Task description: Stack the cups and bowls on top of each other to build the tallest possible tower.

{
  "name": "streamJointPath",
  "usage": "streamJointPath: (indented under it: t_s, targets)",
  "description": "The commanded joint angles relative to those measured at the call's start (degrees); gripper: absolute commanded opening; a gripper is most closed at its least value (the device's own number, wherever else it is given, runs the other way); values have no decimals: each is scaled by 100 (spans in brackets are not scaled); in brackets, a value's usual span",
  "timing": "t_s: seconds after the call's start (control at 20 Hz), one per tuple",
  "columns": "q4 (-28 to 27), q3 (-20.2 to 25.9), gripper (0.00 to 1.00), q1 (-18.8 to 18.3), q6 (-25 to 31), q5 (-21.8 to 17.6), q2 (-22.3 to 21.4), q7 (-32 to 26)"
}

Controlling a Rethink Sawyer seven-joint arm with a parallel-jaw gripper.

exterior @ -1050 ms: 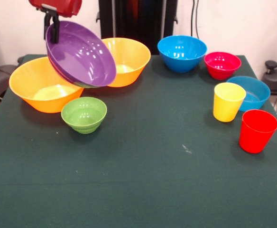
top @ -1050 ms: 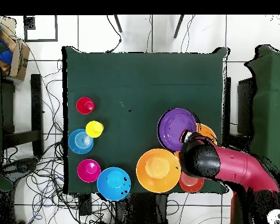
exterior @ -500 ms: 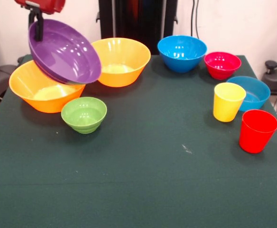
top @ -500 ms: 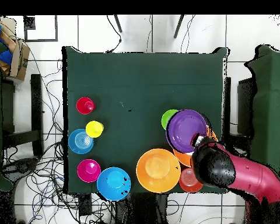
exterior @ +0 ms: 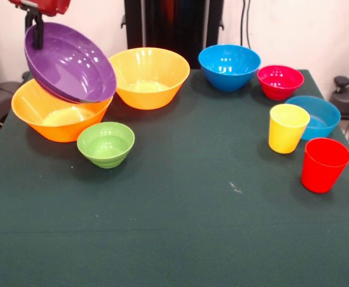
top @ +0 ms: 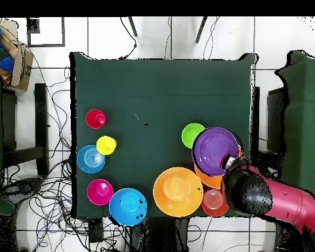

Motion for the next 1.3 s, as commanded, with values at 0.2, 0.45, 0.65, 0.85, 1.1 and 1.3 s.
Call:
streamJointPath:
  t_s: [0.2, 0.45, 0.65, 0.85, 1.1, 1.3]
  targets:
    - [324, 528, 0, 95, -342, -605, 90, -381]
    - [257, 466, 0, 200, -297, -734, 118, -327]
    - [221, 423, 0, 288, -370, -859, 197, -239]
    - [263, 533, 0, 226, -397, -878, 218, -276]
    - [674, 745, 0, -139, -387, -719, -73, -347]
    - [965, 1151, 0, -568, -381, -661, -225, -561]
